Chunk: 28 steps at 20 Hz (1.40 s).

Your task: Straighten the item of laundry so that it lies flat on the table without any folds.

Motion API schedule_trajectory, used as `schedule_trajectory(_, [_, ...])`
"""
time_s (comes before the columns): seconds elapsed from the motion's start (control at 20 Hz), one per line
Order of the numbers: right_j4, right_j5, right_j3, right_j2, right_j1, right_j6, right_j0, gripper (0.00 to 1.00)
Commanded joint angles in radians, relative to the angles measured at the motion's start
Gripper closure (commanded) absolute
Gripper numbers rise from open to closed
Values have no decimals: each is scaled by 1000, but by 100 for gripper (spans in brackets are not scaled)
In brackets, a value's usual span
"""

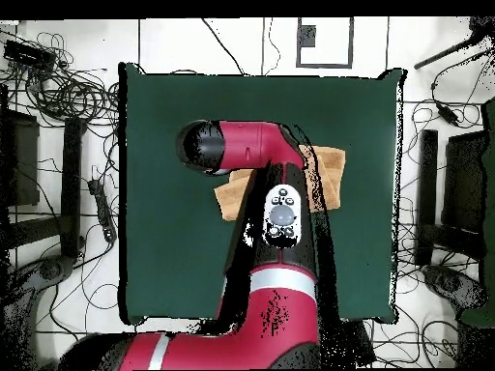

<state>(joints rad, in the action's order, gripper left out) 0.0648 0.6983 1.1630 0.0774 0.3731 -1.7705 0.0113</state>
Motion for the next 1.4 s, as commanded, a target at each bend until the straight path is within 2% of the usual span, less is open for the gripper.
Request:
schedule_trajectory(0.05, [-59, 145, 41, -75, -55, -160, 9, 100])
schedule_trajectory(0.2, [-48, 111, 102, -75, -19, -120, 0, 100])
schedule_trajectory(0.3, [-44, 146, 142, -71, 18, -102, 0, 100])
schedule_trajectory(0.55, [-45, 121, 262, -80, 100, -86, -8, 100])
schedule_trajectory(0.7, [-42, 112, 290, -86, 111, -78, -14, 100])
schedule_trajectory(1.1, [-39, 50, 279, -91, 69, -128, 11, 100])
schedule_trajectory(1.4, [-37, -77, 271, -88, 40, -181, 26, 100])
